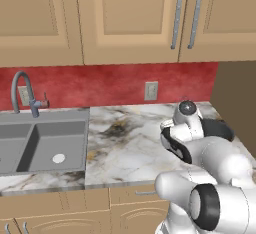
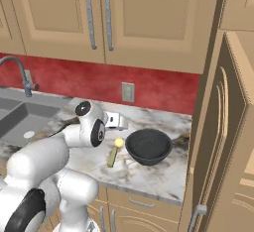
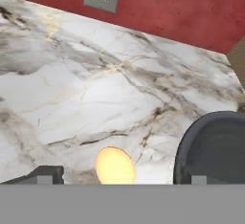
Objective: Pick the egg and butter from the fridge and place them by the bowl for mixing.
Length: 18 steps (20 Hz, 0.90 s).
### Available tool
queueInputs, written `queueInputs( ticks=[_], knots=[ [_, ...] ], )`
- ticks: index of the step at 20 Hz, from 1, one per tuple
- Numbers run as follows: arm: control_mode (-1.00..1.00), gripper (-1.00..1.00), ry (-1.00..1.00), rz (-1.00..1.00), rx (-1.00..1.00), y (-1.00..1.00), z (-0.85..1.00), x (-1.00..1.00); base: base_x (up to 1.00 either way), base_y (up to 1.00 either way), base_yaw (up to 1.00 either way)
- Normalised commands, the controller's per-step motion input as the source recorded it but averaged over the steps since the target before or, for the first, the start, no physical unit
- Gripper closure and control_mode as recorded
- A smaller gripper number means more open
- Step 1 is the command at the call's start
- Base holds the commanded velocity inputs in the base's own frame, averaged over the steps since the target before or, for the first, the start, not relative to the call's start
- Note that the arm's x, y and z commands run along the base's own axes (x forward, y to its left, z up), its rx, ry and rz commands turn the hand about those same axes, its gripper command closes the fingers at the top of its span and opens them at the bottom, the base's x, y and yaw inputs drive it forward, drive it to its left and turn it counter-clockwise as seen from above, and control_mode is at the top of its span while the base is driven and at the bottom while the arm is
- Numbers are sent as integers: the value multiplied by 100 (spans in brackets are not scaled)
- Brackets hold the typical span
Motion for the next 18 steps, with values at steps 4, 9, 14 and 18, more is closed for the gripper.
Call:
queueInputs(
  ticks=[4, 9, 14, 18],
  knots=[
    [-100, -100, -2, 0, 2, 46, 92, -100, 0, 0, 0],
    [-100, -100, 2, 0, 3, 42, 36, -100, 0, 0, 0],
    [-100, -100, 0, -1, 2, 41, -28, -100, 0, 0, 0],
    [-100, -100, 4, 2, -3, 2, 0, 5, 0, 0, 0]
  ],
)
